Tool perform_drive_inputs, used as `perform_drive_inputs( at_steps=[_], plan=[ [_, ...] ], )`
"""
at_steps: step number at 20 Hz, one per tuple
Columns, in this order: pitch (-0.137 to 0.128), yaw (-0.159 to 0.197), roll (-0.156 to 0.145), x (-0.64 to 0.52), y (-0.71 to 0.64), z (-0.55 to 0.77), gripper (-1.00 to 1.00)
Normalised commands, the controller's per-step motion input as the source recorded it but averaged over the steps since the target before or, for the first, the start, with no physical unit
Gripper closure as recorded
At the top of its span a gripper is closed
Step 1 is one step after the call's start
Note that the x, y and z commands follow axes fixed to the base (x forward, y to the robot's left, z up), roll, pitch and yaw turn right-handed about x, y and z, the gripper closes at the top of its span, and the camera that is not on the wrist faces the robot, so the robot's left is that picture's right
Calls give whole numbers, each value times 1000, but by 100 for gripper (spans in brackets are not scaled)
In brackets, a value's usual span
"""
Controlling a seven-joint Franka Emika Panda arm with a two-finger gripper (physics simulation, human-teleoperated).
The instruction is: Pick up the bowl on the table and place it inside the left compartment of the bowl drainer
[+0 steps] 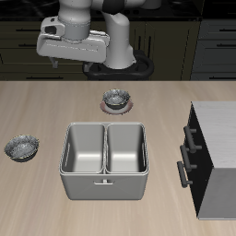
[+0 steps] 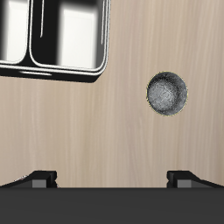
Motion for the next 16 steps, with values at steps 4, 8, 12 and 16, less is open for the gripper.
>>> perform_drive_inputs(
  at_steps=[4, 8, 12, 16],
  plan=[
    [6, 43, 36, 52, -157, -43, -100],
    [-15, 34, 31, 18, -406, 42, -100],
    [14, -11, 19, 48, -425, 57, -100],
    [-7, -9, -4, 7, -453, 92, -100]
  ],
)
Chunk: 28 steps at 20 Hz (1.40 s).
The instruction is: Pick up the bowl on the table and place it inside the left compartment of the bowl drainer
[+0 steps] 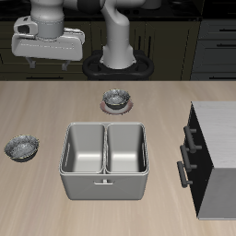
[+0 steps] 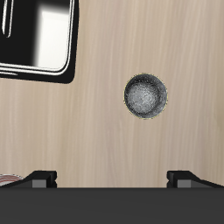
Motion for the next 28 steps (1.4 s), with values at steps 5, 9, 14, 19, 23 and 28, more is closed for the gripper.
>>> perform_drive_inputs(
  at_steps=[5, 9, 14, 19, 23, 28],
  plan=[
    [0, 8, -14, -48, -309, 51, -100],
    [-9, 15, -27, 96, -461, 151, -100],
    [1, -11, 25, 25, -198, 74, -100],
    [7, 14, 11, 95, -85, 13, -100],
    [19, -39, -11, 90, -51, -107, -100],
    [6, -36, -55, 157, -301, 71, -100]
  ],
)
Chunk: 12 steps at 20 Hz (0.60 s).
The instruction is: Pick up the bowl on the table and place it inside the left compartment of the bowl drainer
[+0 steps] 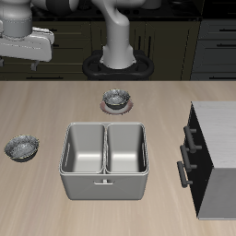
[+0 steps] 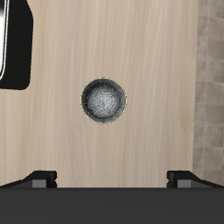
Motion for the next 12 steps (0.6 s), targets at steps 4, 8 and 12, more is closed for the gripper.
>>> perform_drive_inputs(
  at_steps=[4, 8, 12],
  plan=[
    [-19, -16, -21, 67, -307, 159, -100],
    [-10, 16, 0, 71, -137, 123, -100],
    [-16, -11, 16, 43, 24, 150, -100]
  ],
)
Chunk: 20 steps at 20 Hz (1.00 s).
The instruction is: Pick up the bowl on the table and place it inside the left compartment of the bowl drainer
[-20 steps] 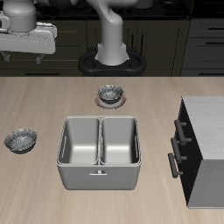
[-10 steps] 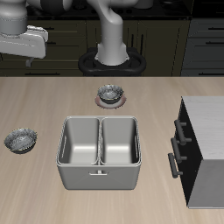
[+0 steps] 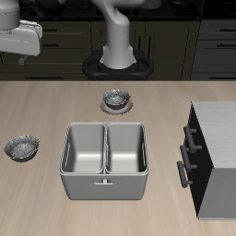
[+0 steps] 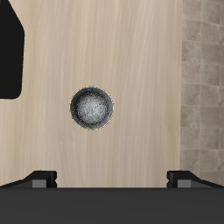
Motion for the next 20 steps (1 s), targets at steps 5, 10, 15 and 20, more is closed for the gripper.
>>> perform_drive_inputs(
  at_steps=[5, 10, 15, 20],
  plan=[
    [-9, -5, -2, 117, 41, 119, -100],
    [-5, -2, -21, 94, 25, 91, -100],
    [-19, -6, -34, 155, -11, 168, -100],
    [-2, -6, -10, 90, 24, 11, -100]
  ],
)
